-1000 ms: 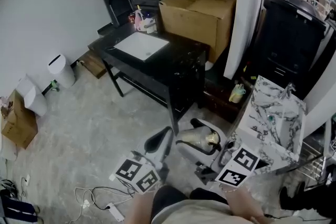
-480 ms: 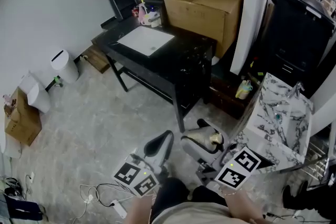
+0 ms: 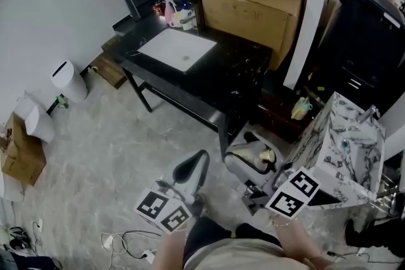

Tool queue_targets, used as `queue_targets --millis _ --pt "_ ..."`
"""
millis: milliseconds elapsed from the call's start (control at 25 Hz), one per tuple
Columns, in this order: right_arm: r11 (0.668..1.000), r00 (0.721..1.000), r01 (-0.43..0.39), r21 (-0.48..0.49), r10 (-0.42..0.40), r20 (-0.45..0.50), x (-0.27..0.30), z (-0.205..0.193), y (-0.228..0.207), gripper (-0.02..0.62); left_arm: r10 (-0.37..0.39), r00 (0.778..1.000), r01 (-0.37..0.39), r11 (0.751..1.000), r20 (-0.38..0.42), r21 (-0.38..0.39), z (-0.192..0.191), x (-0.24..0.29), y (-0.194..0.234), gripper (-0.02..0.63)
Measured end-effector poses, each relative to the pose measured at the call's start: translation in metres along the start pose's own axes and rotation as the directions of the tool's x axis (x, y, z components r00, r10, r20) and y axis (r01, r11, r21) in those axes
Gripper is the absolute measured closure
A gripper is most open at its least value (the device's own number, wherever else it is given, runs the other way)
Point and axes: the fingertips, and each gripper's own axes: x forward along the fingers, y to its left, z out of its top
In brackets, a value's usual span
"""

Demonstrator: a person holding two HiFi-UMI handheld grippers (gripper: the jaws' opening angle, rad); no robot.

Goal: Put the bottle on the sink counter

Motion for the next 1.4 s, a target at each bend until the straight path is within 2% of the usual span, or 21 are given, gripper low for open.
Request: queue_targets --millis 200,440,640,1120,1400 --pt "0.998 0.999 0.015 -0.055 -0.017 -0.029 0.080 -0.003 -0.009 0.255 -0.054 0.999 0.054 0.999 0.009 0.001 0.035 0.023 0.072 0.598" --pt "0.996 0.999 0.026 -0.088 -0.028 -0.016 0.168 -0.010 -0.009 0.255 -0.095 0.995 0.095 0.995 0.033 0.009 0.075 0.031 0.147 0.600" --pt "0.994 0.999 0.038 -0.098 -0.037 0.011 0.219 -0.016 -0.003 0.255 -0.122 0.991 0.122 0.992 0.048 0.007 0.101 0.024 0.195 0.598" --pt "0.992 0.996 0.070 -0.105 -0.075 -0.039 0.271 -0.039 -0.018 0.255 -0.150 0.988 0.151 0.987 0.019 -0.060 0.090 0.032 0.243 0.600" --pt "0.991 0.997 0.069 -0.117 -0.071 -0.013 0.295 -0.030 -0.045 0.255 -0.111 0.993 0.112 0.993 0.031 -0.035 0.102 0.050 0.279 0.600"
